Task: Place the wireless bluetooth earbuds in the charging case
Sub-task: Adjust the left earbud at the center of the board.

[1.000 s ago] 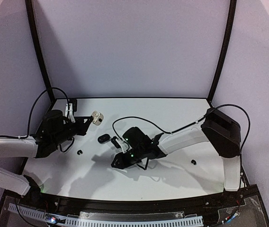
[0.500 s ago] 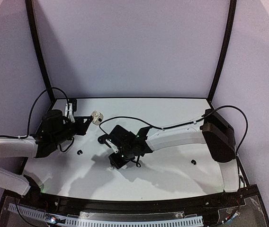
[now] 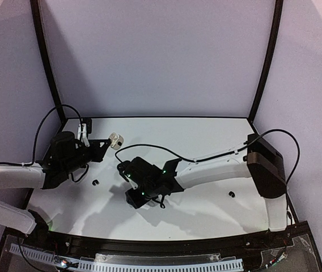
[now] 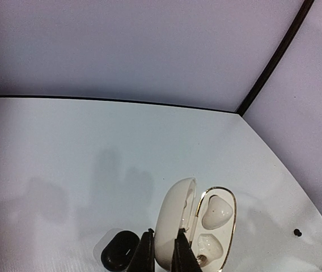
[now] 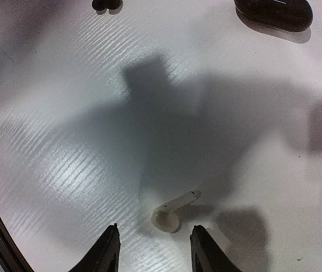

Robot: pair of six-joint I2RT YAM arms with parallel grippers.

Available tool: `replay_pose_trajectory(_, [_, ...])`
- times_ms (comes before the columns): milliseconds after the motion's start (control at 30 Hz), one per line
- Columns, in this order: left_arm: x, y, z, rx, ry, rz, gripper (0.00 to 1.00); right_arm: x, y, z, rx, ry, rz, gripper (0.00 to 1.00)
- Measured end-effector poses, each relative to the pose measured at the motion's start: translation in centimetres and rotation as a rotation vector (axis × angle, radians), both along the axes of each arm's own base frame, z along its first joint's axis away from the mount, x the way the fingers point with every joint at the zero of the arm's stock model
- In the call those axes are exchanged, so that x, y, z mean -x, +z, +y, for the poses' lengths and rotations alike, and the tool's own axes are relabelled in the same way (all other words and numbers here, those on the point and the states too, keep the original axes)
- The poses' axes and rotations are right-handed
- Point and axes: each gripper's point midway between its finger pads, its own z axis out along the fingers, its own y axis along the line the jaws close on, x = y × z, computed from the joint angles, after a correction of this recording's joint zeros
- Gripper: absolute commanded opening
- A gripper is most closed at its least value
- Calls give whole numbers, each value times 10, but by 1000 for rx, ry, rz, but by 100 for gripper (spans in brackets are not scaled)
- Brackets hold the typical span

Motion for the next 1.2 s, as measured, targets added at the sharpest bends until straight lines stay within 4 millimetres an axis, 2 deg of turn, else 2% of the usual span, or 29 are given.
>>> replay_pose_trajectory(100, [0,0,1,0,2,1,1,-2,-5,10,-17,-80,34,45])
replay_pose_trajectory(233, [0,0,1,0,2,1,1,-6,-14,13,-14,-187,68,43])
replay_pose_trajectory(467, [-1,0,1,1,1,1,1,-12,-22,23,26,-257,74,39])
replay_pose_trajectory(633, [0,0,0,2,-4,2,1,-11,-24,11,68,-277,58,40])
replay_pose_trajectory(800, [-1,0,1,2,-3,2,1,-9,-25,-7,110,-270,35,46])
replay_pose_trajectory(900, [-1,0,1,3,-3,2,1,-6,-25,-15,120,-225,13,49])
replay_pose_trajectory(1067, [-1,0,1,2,-3,2,1,8,-22,-28,82,-89,-17,49])
replay_pose_trajectory(1200, [-1,0,1,3,-3,2,1,20,-9,-39,-8,16,-14,48])
